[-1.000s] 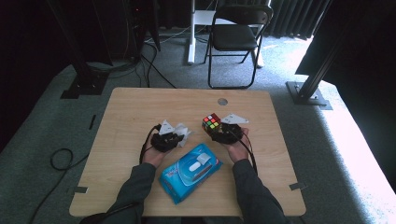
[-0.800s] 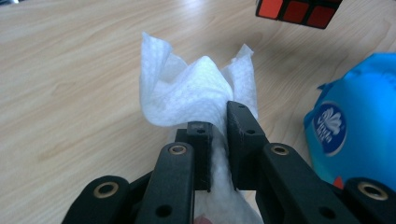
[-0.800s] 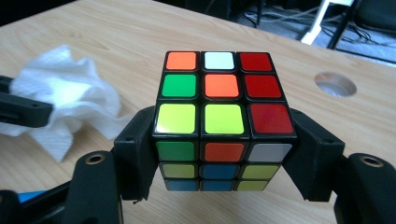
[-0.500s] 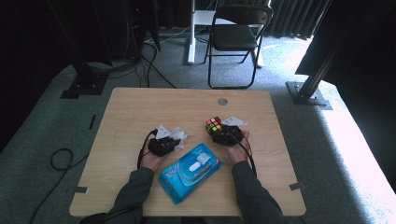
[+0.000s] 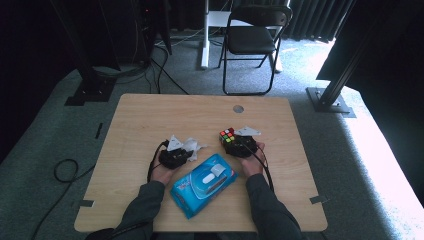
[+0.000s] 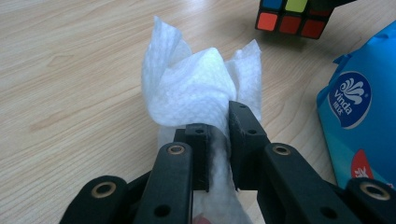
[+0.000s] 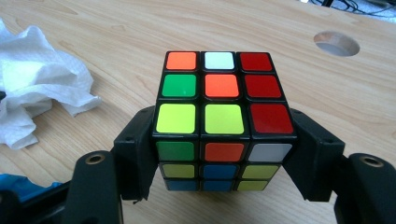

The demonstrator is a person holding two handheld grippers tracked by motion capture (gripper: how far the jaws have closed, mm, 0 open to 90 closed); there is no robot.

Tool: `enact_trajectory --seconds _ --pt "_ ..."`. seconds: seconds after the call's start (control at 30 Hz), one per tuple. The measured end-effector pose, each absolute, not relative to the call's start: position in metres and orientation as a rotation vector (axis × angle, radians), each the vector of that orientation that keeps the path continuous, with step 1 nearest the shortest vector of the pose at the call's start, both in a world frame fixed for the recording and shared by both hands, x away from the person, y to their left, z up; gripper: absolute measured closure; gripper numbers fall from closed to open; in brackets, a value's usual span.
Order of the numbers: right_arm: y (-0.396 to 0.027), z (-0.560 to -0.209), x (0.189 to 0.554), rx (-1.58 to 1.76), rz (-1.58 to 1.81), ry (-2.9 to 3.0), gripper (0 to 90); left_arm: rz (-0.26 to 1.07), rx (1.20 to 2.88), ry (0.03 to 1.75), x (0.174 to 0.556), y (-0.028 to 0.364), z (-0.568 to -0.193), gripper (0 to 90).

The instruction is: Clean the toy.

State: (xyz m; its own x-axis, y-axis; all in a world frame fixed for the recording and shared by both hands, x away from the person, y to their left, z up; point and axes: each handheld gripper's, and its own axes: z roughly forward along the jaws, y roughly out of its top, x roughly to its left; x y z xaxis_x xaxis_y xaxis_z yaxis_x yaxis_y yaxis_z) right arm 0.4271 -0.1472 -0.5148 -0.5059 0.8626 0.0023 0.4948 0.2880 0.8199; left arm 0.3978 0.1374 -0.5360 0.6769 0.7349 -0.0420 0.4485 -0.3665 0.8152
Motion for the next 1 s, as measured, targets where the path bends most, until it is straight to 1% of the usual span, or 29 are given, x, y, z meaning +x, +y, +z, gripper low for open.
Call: enact_trajectory --seconds 0.57,0.7,0.8,0.87,1.0 --pt "-0.145 -0.527 0.423 1.252 1.077 2.144 34.0 0.412 2.03 0.909 0.397 0.136 -0.539 79.3" --pt "-0.145 -0.525 0.422 1.255 1.076 2.144 29.9 0.412 2.024 0.913 0.397 0.136 -0.539 79.1" --pt "-0.146 -0.52 0.42 1.249 1.098 2.136 28.4 0.411 2.019 0.915 0.396 0.136 -0.54 79.0" --pt "-0.147 -0.517 0.418 1.236 1.11 2.129 28.5 0.413 2.016 0.915 0.396 0.136 -0.54 78.9" --pt "-0.155 -0.511 0.418 1.228 1.156 2.111 31.8 0.417 2.012 0.917 0.396 0.136 -0.541 78.8"
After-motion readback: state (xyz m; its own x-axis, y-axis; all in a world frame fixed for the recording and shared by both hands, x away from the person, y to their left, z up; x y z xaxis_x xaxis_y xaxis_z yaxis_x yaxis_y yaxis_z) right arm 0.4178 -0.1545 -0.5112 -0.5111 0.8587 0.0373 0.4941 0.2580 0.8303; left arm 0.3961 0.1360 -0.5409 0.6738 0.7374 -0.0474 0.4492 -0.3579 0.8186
